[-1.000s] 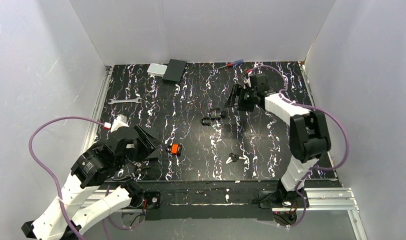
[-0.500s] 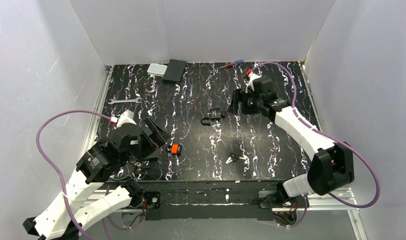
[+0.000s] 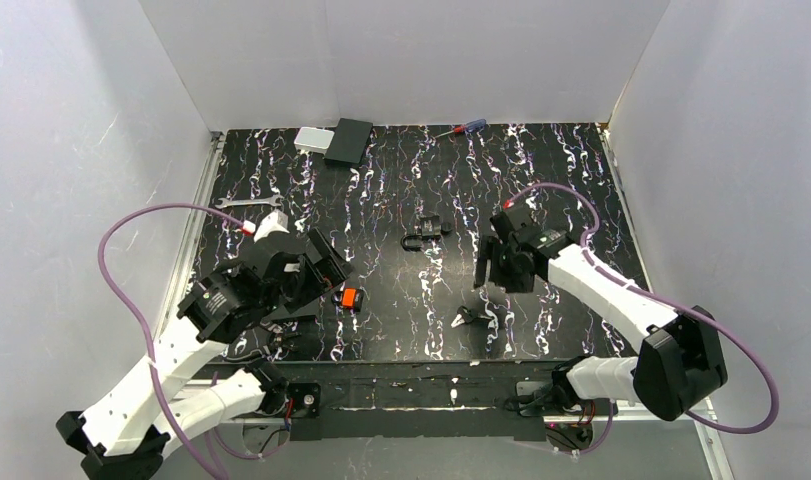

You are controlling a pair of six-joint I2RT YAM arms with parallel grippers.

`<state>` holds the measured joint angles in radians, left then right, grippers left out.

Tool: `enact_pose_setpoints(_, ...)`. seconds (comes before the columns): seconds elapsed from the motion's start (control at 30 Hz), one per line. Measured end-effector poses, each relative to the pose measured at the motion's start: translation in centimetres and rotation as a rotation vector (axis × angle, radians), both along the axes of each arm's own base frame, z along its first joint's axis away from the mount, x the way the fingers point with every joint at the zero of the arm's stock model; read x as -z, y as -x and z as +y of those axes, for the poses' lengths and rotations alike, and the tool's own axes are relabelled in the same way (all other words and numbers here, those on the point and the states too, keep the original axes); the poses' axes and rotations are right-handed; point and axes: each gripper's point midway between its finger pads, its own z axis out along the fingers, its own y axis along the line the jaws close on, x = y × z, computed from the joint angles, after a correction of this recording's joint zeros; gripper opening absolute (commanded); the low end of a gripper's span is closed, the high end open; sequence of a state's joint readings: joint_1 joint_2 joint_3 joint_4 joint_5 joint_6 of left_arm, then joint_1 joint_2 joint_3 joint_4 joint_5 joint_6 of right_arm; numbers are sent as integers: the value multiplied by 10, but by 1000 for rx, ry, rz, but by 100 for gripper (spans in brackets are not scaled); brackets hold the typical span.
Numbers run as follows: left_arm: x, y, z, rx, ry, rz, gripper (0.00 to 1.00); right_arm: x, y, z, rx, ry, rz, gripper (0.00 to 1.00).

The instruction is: Unlock with the key

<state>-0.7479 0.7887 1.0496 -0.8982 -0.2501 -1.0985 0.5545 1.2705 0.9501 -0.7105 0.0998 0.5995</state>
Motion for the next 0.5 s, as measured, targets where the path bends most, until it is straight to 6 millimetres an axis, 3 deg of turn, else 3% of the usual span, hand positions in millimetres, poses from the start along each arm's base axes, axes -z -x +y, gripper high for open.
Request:
enact_pose_setpoints(0.13,5,-5,-5,9,-20,11,91,29,37,-11,60,34,124,77)
enact_pose_setpoints(0.5,15,-20,-26,47,-40,40,88,48,62,20,66,-5,177,67)
